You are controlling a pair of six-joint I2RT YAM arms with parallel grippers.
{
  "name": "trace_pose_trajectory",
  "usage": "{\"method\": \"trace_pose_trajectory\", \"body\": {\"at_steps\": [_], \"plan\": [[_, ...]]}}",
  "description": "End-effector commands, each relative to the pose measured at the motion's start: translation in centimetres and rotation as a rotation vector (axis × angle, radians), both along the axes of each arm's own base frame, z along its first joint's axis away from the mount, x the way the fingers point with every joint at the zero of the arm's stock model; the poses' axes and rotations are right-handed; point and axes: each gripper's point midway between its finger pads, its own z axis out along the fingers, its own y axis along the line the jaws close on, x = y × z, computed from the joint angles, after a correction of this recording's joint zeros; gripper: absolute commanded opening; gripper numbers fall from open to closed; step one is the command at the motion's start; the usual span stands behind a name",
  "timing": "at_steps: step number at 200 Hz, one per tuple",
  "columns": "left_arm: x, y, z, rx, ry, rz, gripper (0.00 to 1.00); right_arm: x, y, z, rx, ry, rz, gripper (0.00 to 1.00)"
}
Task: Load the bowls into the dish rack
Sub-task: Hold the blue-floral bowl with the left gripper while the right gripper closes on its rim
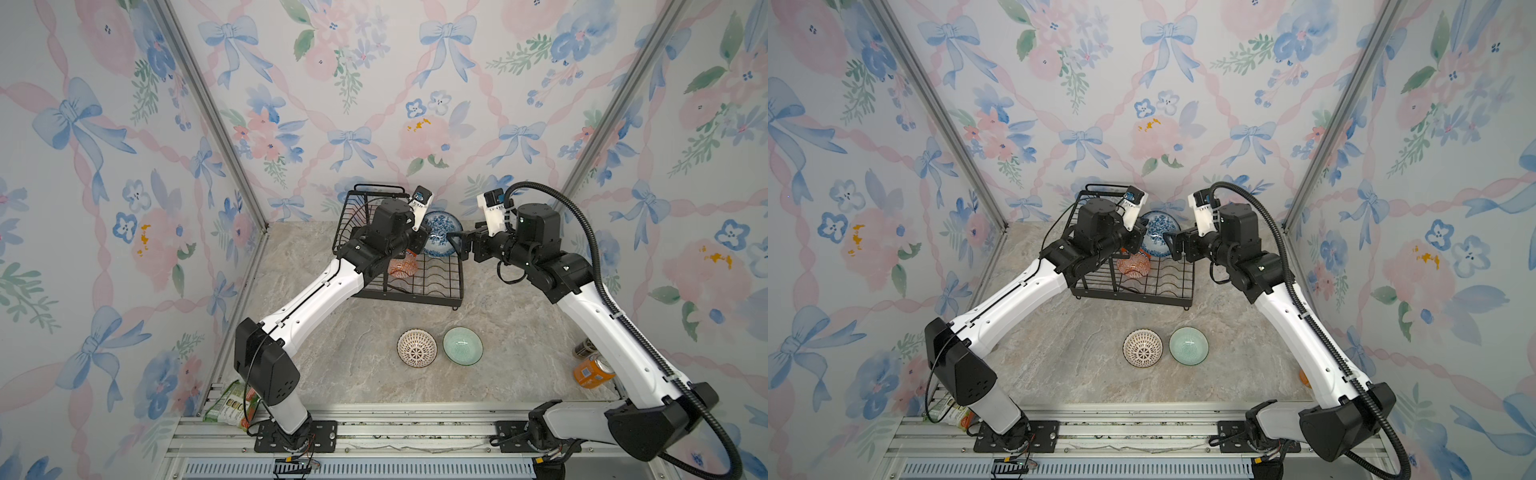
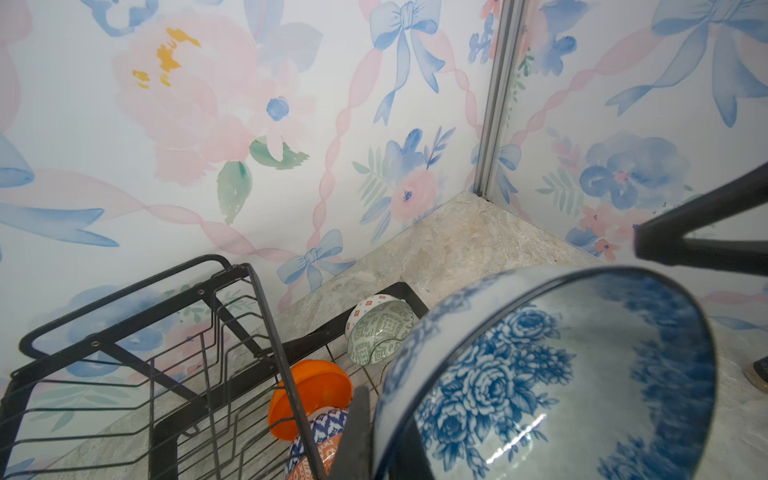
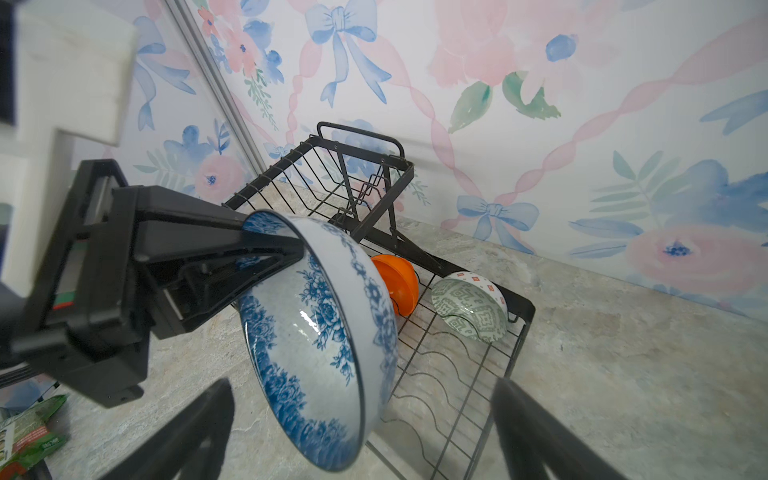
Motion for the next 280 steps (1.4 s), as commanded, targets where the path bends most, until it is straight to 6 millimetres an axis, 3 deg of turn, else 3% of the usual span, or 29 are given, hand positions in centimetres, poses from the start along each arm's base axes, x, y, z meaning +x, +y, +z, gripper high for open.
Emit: {"method": "trace_pose_trajectory", "body": {"at_steps": [1, 28, 65, 97, 111, 146, 208, 271, 280], "plan": [[0.3, -0.8, 3.6, -0.067, -0.083, -0.037, 0.0, 1.0, -0.5, 1.9, 0.046, -0.023, -0.072, 0.96], [0.5, -1.1, 3.8, -0.072, -0.087, -0.043, 0.0, 1.9, -1.0, 1.6, 0.046, -0.021, -0.124, 0.92], [0.6, -1.2, 3.8, -0.08, -0.085, -0.045, 0.0, 2.6, -0.9, 1.1, 0.077, 0.002, -0.127, 0.69], [0.5, -1.5, 3.8, -0.092, -0.081, -0.06, 0.0, 3.1, -0.5, 0.6, 0.084, 0.017, -0.124, 0.65], [0.5, -1.6, 3.9, -0.095, -0.079, -0.061, 0.0, 3.4, -0.4, 0.4, 0.083, 0.021, -0.128, 0.57], [0.4, -1.8, 3.7, -0.099, -0.073, -0.071, 0.0, 3.7, -0.6, 0.2, 0.078, 0.023, -0.145, 0.47], [0.0, -2.3, 3.3, -0.112, -0.056, -0.1, 0.0, 3.3, -0.7, 0.4, 0.073, 0.018, -0.151, 0.01], [-1.8, -1.6, 2.4, -0.113, -0.022, -0.126, 0.0, 2.3, -1.1, 0.6, 0.054, -0.002, -0.152, 0.0], [-2.1, -1.2, 2.1, -0.11, -0.015, -0.121, 0.11, 2.2, -1.2, 0.6, 0.049, -0.007, -0.151, 0.0]]}}
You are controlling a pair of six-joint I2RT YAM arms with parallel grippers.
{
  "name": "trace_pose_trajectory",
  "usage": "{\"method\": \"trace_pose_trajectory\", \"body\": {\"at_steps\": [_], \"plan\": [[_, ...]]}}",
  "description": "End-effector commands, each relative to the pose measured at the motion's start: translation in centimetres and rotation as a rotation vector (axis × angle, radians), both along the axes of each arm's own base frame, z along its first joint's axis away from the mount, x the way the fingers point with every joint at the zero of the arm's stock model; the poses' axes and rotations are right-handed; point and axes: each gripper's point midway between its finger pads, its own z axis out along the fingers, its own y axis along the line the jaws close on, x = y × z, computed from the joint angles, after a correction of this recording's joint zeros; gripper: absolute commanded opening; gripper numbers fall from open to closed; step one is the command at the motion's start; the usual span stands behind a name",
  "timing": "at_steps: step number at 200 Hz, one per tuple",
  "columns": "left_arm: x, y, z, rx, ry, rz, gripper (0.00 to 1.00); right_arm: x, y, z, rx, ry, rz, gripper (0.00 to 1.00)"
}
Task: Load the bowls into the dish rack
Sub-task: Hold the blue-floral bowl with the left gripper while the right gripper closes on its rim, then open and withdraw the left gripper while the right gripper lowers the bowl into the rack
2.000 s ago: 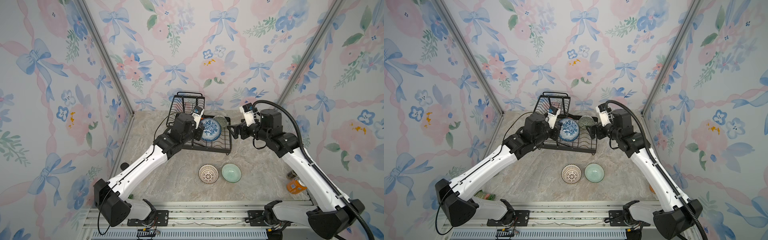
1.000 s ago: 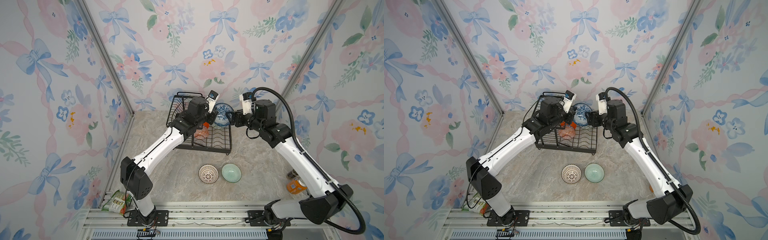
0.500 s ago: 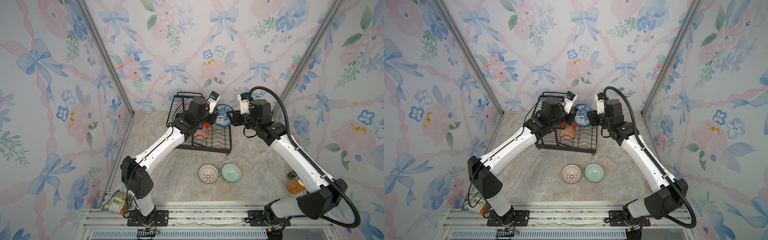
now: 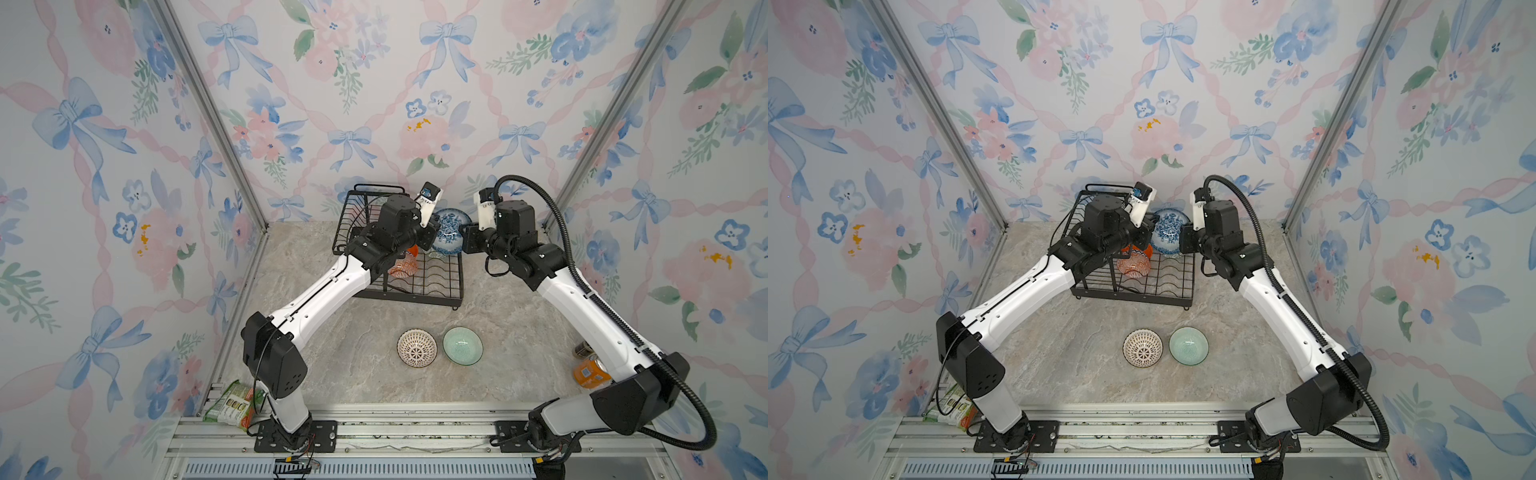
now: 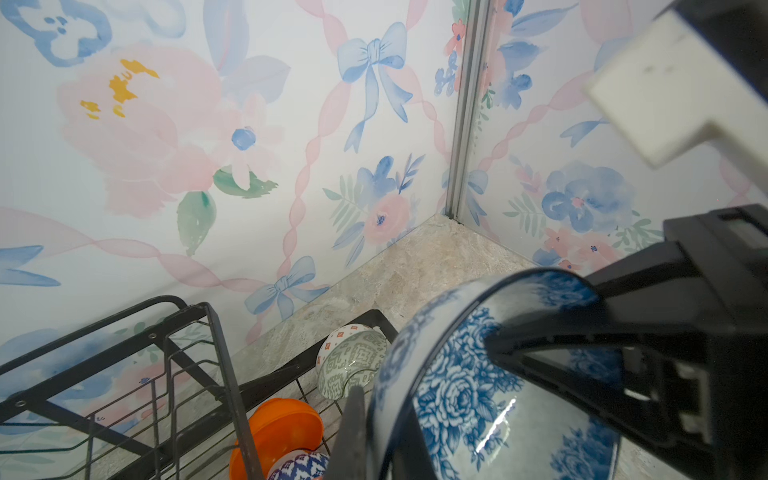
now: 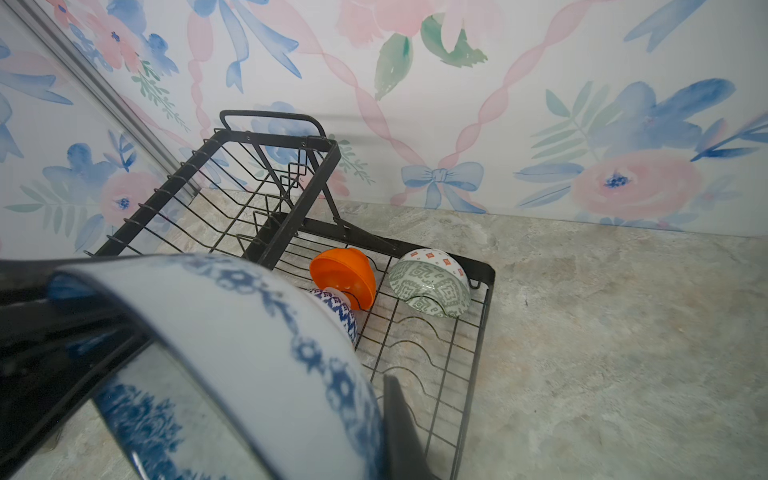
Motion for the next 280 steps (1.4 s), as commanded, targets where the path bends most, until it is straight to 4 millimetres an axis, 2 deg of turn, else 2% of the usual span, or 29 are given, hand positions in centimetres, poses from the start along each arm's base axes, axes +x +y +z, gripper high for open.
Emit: {"method": "trace_pose_trajectory", "body": {"at_steps": [1, 45, 74, 82, 109, 138, 164, 196, 211, 215, 217, 220, 246, 280], "plan": [[-2.0, 0.9, 1.7, -0.051, -0.009, -0.051, 0.12, -1.7, 0.2, 3.9, 0.049, -0.097, 0.048, 0.0], [-3.3, 3.2, 0.8, -0.028, 0.028, -0.007, 0.69, -1.5, -0.3, 3.2, -0.016, -0.121, 0.048, 0.0], [-4.3, 4.4, -0.4, -0.001, 0.074, 0.014, 0.89, -0.9, -0.9, 2.3, -0.091, -0.144, 0.031, 0.0], [-4.6, 4.9, -1.2, 0.01, 0.091, 0.02, 0.98, -0.7, -1.1, 2.1, -0.121, -0.161, 0.027, 0.0], [-5.7, 6.3, -4.0, 0.032, 0.153, 0.054, 0.98, 0.4, -1.6, 0.9, -0.193, -0.216, 0.001, 0.0], [-6.5, 9.2, -6.4, 0.069, 0.2, 0.147, 0.98, 2.1, -1.8, -1.1, -0.291, -0.308, -0.015, 0.0], [-7.5, 11.5, -7.8, 0.088, 0.232, 0.195, 0.98, 4.3, -2.4, -3.8, -0.403, -0.329, -0.038, 0.0], [-7.8, 14.1, -9.0, 0.053, 0.279, 0.228, 0.98, 7.3, -3.6, -7.5, -0.491, -0.307, -0.076, 0.0], [-7.7, 14.7, -9.7, 0.047, 0.298, 0.234, 0.98, 8.4, -3.6, -8.5, -0.52, -0.317, -0.079, 0.0], [-7.7, 14.9, -9.8, 0.047, 0.303, 0.235, 0.98, 8.6, -3.6, -8.2, -0.527, -0.331, -0.083, 0.0], [-7.7, 14.9, -9.9, 0.047, 0.305, 0.233, 0.98, 8.9, -3.5, -9.1, -0.538, -0.318, -0.076, 0.0], [-7.7, 15.0, -10.1, 0.046, 0.309, 0.233, 0.98, 9.2, -3.4, -9.5, -0.55, -0.319, -0.074, 0.0], [-7.3, 15.7, -12.1, 0.072, 0.364, 0.244, 0.98, 10.8, -3.2, -10.9, -0.642, -0.381, -0.075, 0.0], [-7.3, 16.3, -13.3, 0.098, 0.386, 0.264, 0.98, 12.0, -2.4, -12.9, -0.721, -0.437, -0.057, 0.0]]}}
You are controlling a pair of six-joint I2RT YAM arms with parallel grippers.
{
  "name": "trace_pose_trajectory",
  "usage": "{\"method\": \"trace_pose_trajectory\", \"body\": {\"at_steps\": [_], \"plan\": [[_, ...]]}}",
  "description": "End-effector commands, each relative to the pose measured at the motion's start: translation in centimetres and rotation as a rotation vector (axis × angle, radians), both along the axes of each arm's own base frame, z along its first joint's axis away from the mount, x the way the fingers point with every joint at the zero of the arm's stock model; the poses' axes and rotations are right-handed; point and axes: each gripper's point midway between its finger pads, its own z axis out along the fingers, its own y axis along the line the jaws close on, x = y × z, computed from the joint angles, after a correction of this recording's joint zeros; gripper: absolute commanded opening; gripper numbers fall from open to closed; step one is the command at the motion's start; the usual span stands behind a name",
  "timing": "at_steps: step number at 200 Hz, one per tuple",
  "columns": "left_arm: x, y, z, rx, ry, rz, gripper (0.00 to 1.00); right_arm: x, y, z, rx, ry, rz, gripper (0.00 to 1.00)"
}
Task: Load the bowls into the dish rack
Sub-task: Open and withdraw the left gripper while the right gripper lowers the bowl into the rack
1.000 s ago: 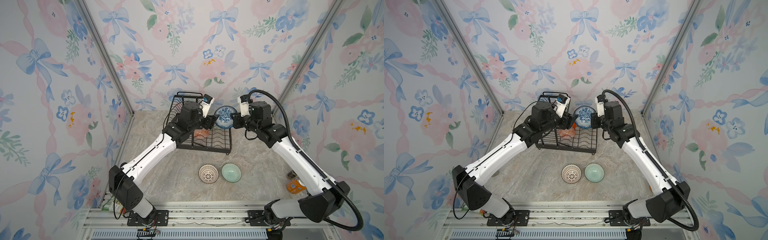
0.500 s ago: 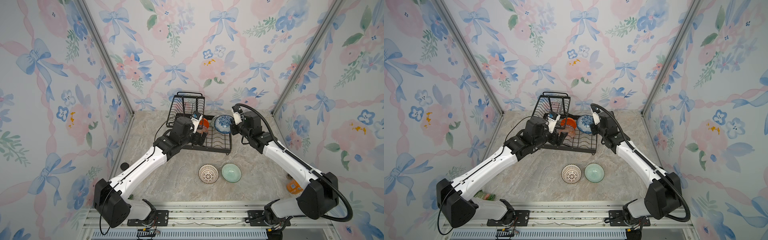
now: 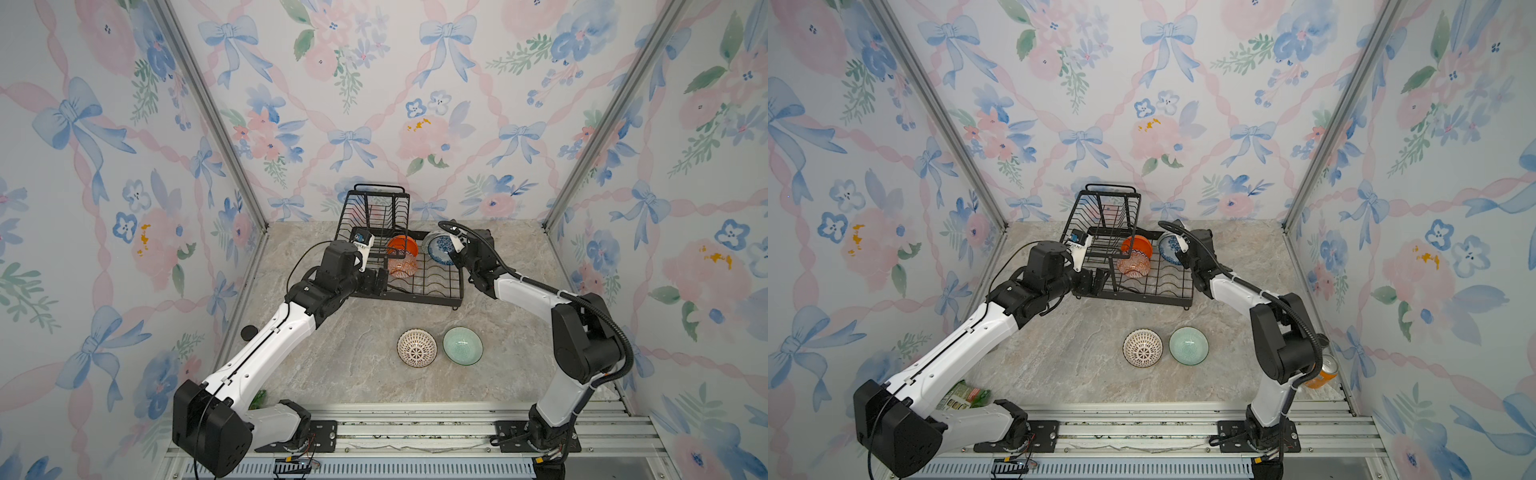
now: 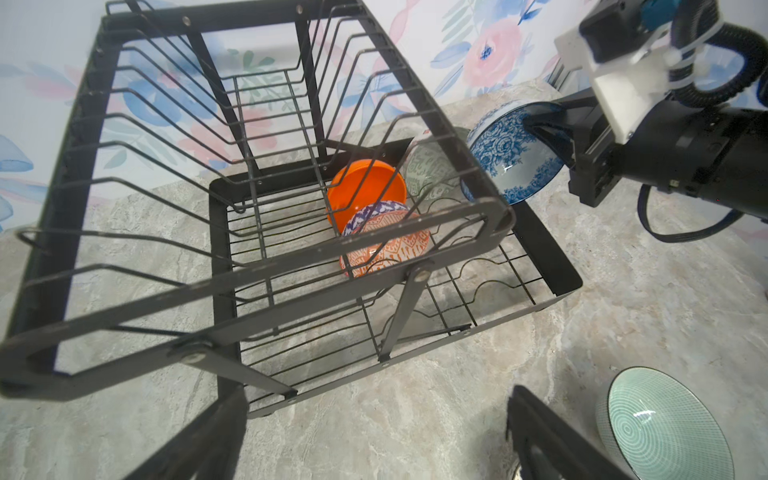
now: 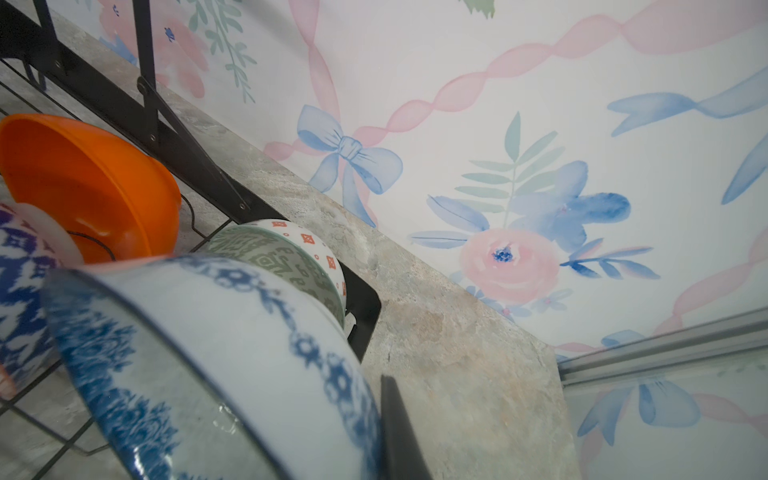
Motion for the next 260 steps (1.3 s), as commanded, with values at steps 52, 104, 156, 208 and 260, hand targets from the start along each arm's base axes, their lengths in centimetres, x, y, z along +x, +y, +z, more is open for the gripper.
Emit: {"method": "trace_pose_trajectory", "body": {"at_steps": [52, 104, 156, 208, 260], "plan": [[-0.4, 0.5, -1.7, 0.009, 0.048, -0.007, 0.98, 2.2, 2.0, 0.6, -0.188, -0.248, 0.047, 0.0], [-0.8, 0.4, -1.9, -0.004, 0.059, -0.02, 0.98, 2.8, 2.7, -1.0, -0.29, -0.29, 0.07, 0.0], [-0.8, 0.1, -1.9, -0.013, 0.065, -0.035, 0.98, 3.0, 2.5, -1.9, -0.311, -0.286, 0.084, 0.0], [-0.6, 0.1, -2.0, -0.012, 0.07, -0.036, 0.98, 2.7, 2.5, -3.4, -0.318, -0.264, 0.097, 0.0], [-0.5, 0.2, -2.4, -0.015, 0.08, -0.036, 0.98, 2.6, 2.6, -4.7, -0.319, -0.247, 0.106, 0.0]]}}
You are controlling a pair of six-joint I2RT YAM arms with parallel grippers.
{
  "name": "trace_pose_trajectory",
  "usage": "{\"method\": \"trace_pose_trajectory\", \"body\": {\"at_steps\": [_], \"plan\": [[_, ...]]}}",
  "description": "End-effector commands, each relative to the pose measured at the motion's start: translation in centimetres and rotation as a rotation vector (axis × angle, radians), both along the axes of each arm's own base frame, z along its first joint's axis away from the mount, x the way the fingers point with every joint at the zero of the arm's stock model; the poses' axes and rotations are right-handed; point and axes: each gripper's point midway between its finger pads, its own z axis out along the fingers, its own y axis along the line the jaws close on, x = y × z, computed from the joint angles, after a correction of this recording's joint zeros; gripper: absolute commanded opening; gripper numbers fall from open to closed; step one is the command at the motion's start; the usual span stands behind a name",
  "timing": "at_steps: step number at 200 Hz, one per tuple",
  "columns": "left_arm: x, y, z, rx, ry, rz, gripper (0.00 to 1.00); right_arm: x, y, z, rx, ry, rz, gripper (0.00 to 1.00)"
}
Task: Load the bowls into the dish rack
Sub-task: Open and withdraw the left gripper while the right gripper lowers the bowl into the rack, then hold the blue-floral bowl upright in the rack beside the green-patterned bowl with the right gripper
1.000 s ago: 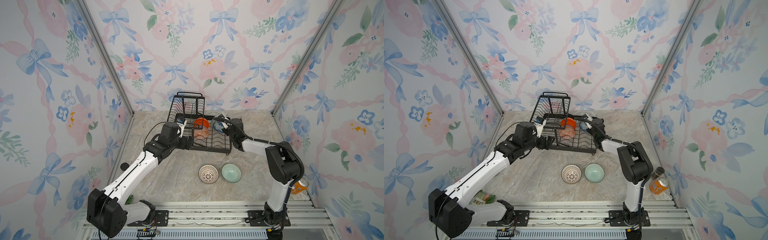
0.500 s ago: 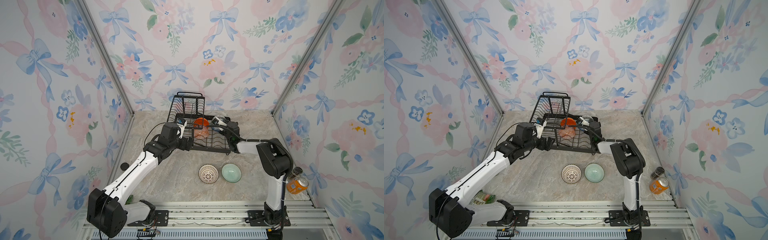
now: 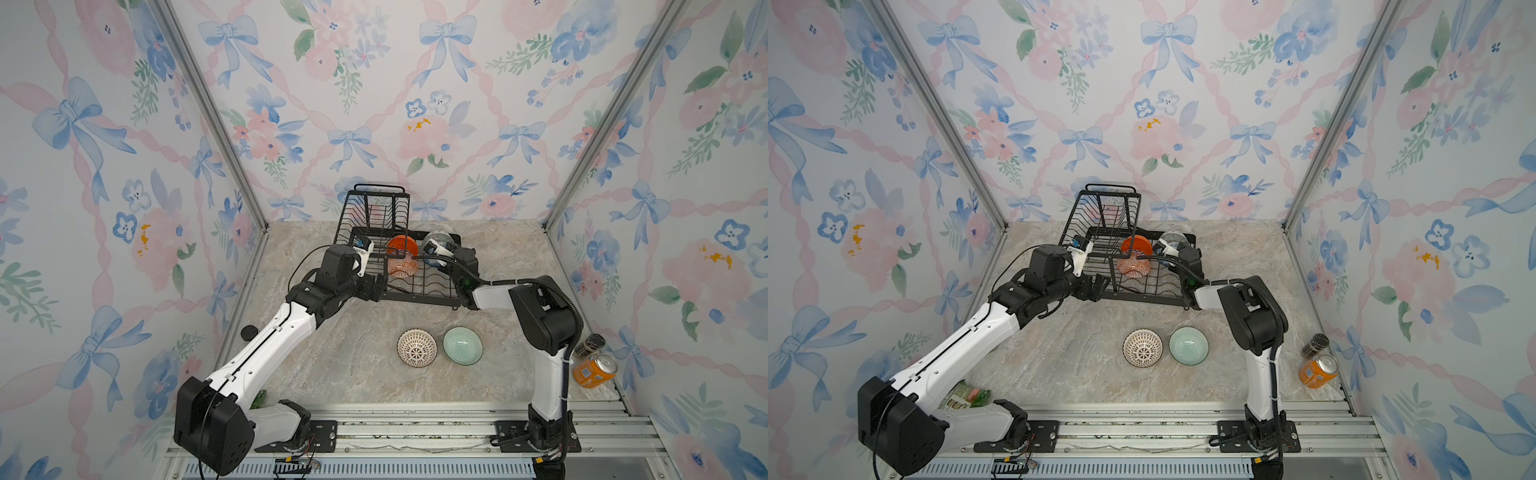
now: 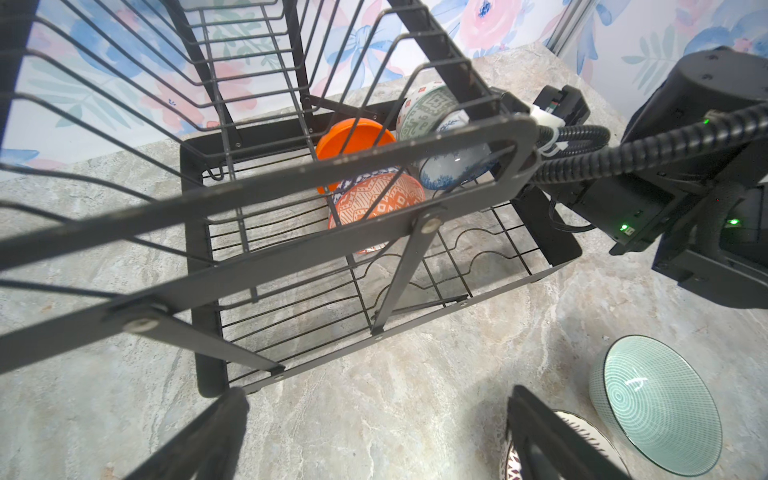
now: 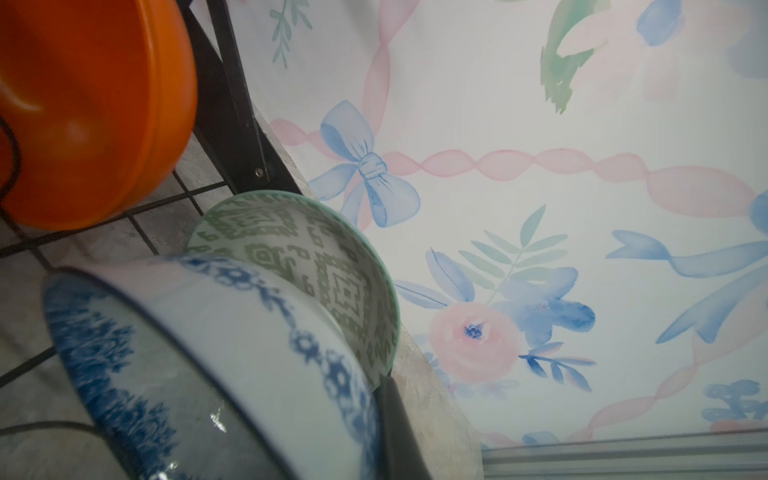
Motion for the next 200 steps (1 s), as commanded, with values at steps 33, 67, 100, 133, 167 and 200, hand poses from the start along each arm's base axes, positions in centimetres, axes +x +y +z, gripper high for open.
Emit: {"method": "trace_pose_trajectory", "body": {"at_steps": [33, 67, 100, 133, 167, 200], "plan": [[0.1, 0.0, -0.5, -0.007, 0.019, -0.007, 0.98, 0.2, 0.5, 0.5, 0.039, -0.039, 0.02, 0.0], [0.1, 0.0, -0.7, -0.007, 0.027, -0.007, 0.98, 0.1, 0.6, -0.1, 0.046, -0.01, 0.032, 0.0], [0.2, 0.0, -1.0, -0.01, 0.037, -0.008, 0.98, 0.1, 0.3, -0.7, 0.038, -0.015, 0.018, 0.0], [0.1, 0.1, -1.0, -0.011, 0.037, -0.007, 0.98, 0.0, 0.1, -1.2, 0.038, 0.004, 0.028, 0.0], [0.1, 0.1, -1.1, -0.012, 0.041, -0.008, 0.98, 0.0, 0.0, -1.5, 0.027, 0.022, 0.04, 0.0], [0.2, 0.1, -1.1, -0.014, 0.041, -0.008, 0.98, -0.4, 0.3, -1.5, 0.014, 0.024, 0.067, 0.0]]}}
